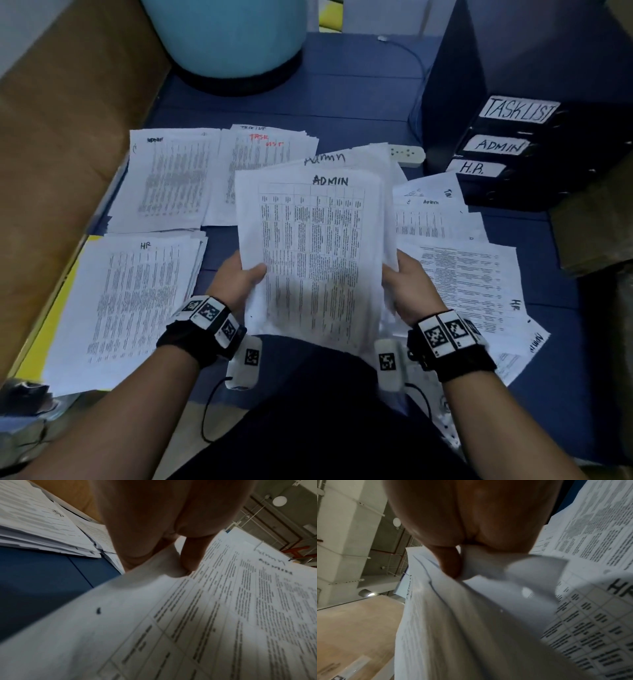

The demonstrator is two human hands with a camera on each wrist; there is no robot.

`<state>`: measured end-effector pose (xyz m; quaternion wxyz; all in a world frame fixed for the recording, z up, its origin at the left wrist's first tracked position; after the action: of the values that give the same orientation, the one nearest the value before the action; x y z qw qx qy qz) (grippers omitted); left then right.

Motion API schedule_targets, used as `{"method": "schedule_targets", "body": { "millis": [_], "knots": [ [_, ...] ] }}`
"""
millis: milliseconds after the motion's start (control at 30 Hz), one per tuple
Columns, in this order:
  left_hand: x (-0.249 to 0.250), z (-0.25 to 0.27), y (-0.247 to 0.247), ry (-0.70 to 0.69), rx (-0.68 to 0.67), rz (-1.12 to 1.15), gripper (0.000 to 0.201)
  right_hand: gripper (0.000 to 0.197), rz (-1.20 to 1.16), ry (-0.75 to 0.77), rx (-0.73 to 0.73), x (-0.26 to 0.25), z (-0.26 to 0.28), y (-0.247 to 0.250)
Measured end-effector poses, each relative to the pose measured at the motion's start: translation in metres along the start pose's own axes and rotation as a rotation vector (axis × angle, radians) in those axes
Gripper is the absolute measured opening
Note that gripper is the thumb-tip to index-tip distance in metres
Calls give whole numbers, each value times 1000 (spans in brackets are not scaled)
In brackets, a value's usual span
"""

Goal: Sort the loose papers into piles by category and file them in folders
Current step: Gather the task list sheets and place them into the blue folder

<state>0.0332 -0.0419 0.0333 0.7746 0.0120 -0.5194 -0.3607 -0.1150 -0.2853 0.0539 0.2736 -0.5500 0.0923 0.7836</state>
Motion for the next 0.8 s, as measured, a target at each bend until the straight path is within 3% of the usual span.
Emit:
{"method": "schedule_targets", "body": {
  "millis": [133,233,267,367,433,500,567,633,733,800],
  "knots": [
    [5,6,0,-1,91,-58,41,25,51,-39,-46,2,-4,-9],
    [5,12,13,-3,261,-120,46,59,-39,-93,-53,12,-7,-17],
    [5,13,17,-14,304,-117,43,61,-45,-109,-67,17,-6,-21],
    [5,13,33,-29,381,-82,28,30,183,-63,-148,24,-7,-45],
    [3,7,42,-56,296,-75,26,31,282,-4,-132,18,-12,-66],
    [-3,-1,54,-76,196,-129,28,35,243,30,-68,10,-21,-85],
    [-15,-9,73,-52,177,-138,36,33,191,55,-52,6,-32,-107],
    [-29,-18,99,-18,244,-112,37,27,181,28,-98,11,-39,-134],
    [-40,-29,146,-5,377,-116,31,19,179,-134,-200,30,-45,-180],
    [-49,-40,174,-2,403,-98,26,19,240,-129,-213,38,-57,-206]
  ]
}}
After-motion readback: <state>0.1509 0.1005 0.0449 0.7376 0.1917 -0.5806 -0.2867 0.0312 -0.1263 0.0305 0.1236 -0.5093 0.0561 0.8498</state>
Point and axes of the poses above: each hand's wrist, its own z-axis away from the middle knuckle, its own y-axis out of the back of the hand, x = y × z, the point moved 5 cm from there along -z, towards the middle knuckle, and after that the axes turned 15 degrees about -z, right-handed, at the moved point
